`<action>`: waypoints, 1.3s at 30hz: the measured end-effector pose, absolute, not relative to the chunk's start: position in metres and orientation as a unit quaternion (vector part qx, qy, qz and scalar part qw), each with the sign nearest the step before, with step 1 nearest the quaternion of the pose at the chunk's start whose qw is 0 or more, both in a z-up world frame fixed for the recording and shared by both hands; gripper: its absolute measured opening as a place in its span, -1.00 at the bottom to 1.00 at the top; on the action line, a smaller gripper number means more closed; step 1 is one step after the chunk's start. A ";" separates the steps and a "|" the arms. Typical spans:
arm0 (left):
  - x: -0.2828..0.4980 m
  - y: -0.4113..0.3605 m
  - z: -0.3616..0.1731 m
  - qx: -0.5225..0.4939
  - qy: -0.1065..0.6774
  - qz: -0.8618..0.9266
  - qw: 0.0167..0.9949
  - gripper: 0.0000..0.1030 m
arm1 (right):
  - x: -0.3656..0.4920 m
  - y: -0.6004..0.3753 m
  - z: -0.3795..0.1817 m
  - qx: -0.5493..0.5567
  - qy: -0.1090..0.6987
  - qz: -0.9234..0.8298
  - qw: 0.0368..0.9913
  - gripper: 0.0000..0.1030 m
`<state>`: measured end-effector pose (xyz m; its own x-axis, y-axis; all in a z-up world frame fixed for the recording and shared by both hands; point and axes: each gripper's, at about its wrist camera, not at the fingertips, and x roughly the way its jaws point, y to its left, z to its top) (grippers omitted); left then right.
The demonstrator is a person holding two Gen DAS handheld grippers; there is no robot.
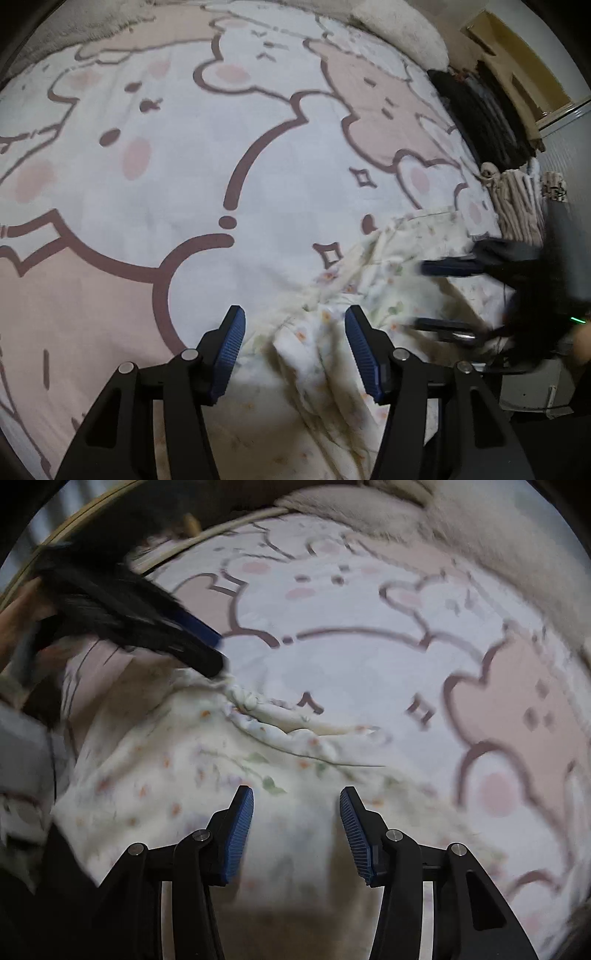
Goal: Fold clothes
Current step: 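Open both tools and release the folded blanket, then grasp the folded blanket edge with both tools side by side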
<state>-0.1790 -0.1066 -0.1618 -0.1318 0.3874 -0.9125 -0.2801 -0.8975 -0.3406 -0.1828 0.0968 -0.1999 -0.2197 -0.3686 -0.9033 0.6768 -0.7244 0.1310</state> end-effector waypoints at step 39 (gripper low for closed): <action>0.110 0.007 -0.200 -0.360 0.379 0.826 0.212 0.01 | 0.072 0.164 -0.224 0.198 0.541 -0.792 0.203 -0.04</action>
